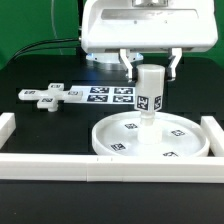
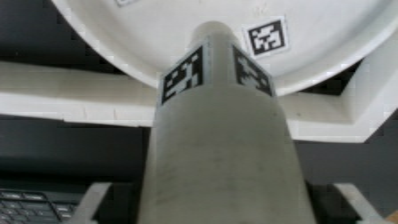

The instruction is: Assemble round table

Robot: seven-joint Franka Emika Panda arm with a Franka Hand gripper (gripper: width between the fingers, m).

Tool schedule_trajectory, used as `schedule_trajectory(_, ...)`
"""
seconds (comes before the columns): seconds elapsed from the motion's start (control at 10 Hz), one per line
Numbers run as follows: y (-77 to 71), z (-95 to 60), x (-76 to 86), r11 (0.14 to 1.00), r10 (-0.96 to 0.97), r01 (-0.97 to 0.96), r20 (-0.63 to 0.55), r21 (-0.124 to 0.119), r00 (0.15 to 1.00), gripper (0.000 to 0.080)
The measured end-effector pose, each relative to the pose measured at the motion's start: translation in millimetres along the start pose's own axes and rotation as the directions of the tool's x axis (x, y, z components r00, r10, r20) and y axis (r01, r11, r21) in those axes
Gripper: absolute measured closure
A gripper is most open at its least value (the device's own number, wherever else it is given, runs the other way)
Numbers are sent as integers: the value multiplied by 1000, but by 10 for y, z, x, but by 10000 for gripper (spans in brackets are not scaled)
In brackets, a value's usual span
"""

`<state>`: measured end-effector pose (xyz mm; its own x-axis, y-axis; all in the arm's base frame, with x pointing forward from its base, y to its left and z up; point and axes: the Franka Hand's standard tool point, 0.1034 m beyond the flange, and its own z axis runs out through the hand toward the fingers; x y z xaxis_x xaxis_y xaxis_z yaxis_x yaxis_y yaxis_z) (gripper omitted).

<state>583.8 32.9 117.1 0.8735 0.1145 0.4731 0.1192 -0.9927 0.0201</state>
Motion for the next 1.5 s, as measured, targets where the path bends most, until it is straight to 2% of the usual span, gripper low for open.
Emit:
schedule_trajectory(0.2,-21,-11,-109,1000,-4,4,16,2,1000,390)
schedule_trajectory(0.4,-47,8,-150,1000,-8,8,23,4,1000,390)
schedule_trajectory(0.9,-53,78,-146,1000,-9,9,10,2,1000,390)
schedule_trajectory(1.5,-67,50,-186,1000,-12,12,5,1,1000,390)
